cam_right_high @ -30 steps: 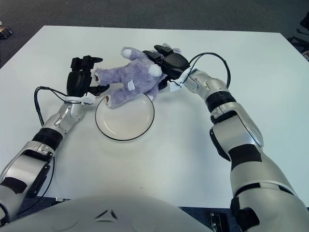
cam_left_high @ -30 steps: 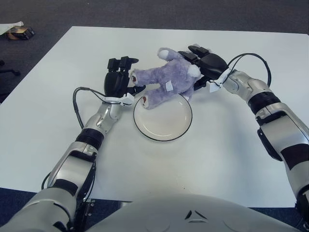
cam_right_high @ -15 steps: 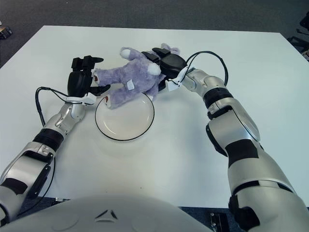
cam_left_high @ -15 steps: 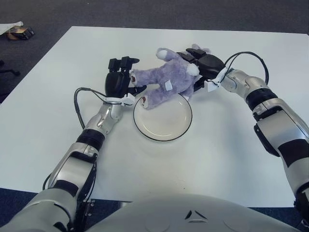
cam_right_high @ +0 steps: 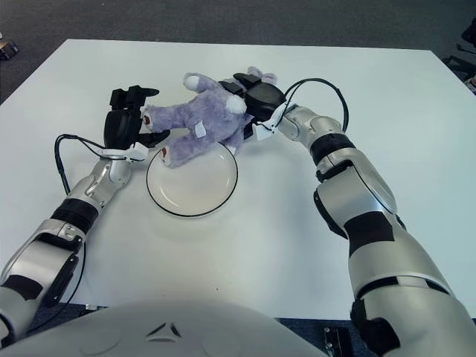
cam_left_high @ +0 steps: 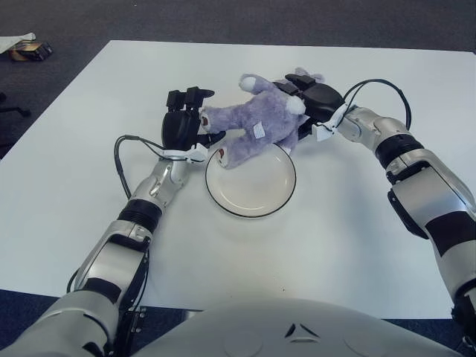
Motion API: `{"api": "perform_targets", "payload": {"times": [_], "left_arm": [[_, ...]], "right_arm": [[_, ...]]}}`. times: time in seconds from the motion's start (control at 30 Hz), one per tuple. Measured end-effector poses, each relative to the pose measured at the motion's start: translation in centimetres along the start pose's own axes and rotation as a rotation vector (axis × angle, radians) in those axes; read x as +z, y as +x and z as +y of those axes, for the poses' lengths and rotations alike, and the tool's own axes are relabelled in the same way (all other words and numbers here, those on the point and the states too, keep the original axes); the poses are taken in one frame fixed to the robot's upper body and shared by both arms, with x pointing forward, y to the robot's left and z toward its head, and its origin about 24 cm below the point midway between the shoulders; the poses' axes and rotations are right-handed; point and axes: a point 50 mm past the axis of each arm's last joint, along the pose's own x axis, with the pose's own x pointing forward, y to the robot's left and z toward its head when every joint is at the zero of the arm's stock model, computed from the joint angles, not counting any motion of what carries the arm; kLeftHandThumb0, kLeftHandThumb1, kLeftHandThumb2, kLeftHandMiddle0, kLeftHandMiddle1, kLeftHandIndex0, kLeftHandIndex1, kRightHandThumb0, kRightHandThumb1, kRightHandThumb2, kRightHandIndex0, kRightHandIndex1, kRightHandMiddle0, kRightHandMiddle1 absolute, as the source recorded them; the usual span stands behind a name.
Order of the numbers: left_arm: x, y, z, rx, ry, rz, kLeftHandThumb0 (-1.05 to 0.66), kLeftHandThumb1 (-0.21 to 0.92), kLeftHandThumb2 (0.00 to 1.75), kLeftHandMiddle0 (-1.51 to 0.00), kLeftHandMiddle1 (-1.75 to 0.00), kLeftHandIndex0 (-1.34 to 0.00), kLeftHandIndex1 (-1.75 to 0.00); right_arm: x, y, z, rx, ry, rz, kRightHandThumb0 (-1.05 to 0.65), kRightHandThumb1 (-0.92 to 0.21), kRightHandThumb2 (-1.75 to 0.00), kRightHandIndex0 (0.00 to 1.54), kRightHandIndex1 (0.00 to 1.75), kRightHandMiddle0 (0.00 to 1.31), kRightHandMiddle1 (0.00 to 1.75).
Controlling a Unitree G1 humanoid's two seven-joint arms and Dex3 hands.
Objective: Put the doll into the plate.
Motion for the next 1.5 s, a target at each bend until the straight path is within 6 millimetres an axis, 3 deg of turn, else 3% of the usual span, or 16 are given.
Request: {"api": "perform_targets", "payload": {"times": [0.07,0.1,0.17,0.2,0.27,0.47,0.7,0.93,1.3,1.5], "left_arm": [[0.03,-0.01,0.0,0.001,-0.001,-0.001,-0.54,0.67,0.85,-0.03,-1.16,0.0,-1.25],[0.05,-0.01,-0.01,0.001,-0.002,-0.001,-0.54,0.67,0.85,-0.03,-1.16,0.0,-1.25],[0.08,-0.02,-0.02,0.001,-0.003,-0.002,-0.55,0.67,0.85,-0.03,-1.16,0.0,-1.26],[0.09,-0.02,-0.03,0.001,-0.003,-0.002,-0.55,0.67,0.85,-0.03,-1.16,0.0,-1.26],[0.1,-0.02,-0.04,0.002,-0.004,-0.002,-0.55,0.67,0.84,-0.03,-1.17,0.0,-1.26],[0.19,0.0,-0.05,0.004,-0.008,-0.004,-0.52,0.64,0.86,-0.02,-1.19,0.0,-1.29],[0.2,-0.03,-0.04,0.005,-0.01,-0.006,-0.52,0.63,0.87,-0.02,-1.2,0.0,-1.32],[0.2,-0.09,0.0,0.008,-0.014,-0.007,-0.53,0.63,0.88,-0.02,-1.2,0.0,-1.33],[0.24,-0.1,0.04,0.015,-0.02,-0.005,-0.54,0.63,0.87,-0.01,-1.19,0.0,-1.32],[0.21,-0.12,0.05,0.017,-0.02,-0.002,-0.54,0.64,0.86,-0.01,-1.19,0.0,-1.32]], "right_arm": [[-0.05,0.05,0.0,0.004,-0.012,0.006,-0.57,-0.44,-0.83,0.0,1.4,0.11,1.53],[-0.08,0.1,-0.01,0.009,-0.023,0.01,-0.55,-0.42,-0.85,0.0,1.46,0.12,1.58],[-0.13,0.21,-0.13,0.014,-0.042,0.013,-0.47,-0.49,-0.95,0.03,1.63,0.32,1.66],[-0.15,0.25,-0.21,0.015,-0.048,0.014,-0.46,-0.49,-0.97,0.05,1.65,0.34,1.68],[-0.17,0.4,-0.42,0.019,-0.068,0.014,-0.19,-0.46,-1.09,0.25,1.71,0.41,1.7],[-0.15,0.59,-0.64,-0.004,-0.104,0.019,-0.02,-0.26,-1.31,0.64,1.52,0.55,1.74],[-0.13,0.58,-0.68,-0.044,-0.113,0.02,0.0,-0.1,-1.47,0.81,1.48,0.62,1.75],[-0.2,0.46,-0.33,-0.072,-0.103,0.033,0.0,-0.06,-1.56,0.83,1.58,0.62,1.75],[-0.42,0.12,0.02,-0.124,-0.026,0.07,0.0,-0.17,-1.48,0.71,1.72,0.5,1.75],[-0.65,-0.07,0.2,-0.149,0.026,0.108,0.0,-0.1,-1.57,0.75,1.74,0.56,1.75]]}}
